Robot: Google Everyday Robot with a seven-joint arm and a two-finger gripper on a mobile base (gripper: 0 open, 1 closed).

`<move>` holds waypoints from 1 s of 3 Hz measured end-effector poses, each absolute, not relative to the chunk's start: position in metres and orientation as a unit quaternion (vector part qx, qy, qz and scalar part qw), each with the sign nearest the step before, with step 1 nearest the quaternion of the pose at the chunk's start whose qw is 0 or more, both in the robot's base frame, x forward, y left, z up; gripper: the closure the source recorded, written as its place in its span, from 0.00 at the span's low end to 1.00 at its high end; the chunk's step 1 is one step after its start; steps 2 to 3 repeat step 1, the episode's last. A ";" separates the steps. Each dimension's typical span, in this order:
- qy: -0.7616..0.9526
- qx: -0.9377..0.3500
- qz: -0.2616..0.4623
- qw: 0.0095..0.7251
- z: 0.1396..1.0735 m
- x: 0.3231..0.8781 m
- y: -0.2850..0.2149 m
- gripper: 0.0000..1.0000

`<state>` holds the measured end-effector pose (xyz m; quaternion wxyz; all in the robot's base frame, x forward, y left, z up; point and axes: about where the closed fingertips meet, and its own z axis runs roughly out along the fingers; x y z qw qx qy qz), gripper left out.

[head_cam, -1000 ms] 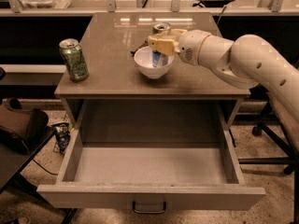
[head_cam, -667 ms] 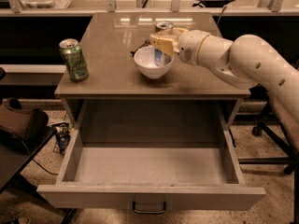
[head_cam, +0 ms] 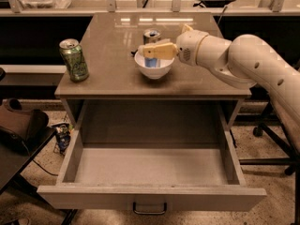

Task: Place redbull can into white bowl

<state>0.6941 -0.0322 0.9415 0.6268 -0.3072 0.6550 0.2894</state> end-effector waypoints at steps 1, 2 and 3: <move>0.655 -0.307 0.289 0.627 0.942 0.694 -0.032 0.00; 0.655 -0.307 0.289 0.627 0.942 0.694 -0.032 0.00; 0.655 -0.307 0.289 0.627 0.942 0.694 -0.032 0.00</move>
Offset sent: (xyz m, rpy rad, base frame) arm 0.0000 0.0000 0.0000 0.0000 0.0000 0.0000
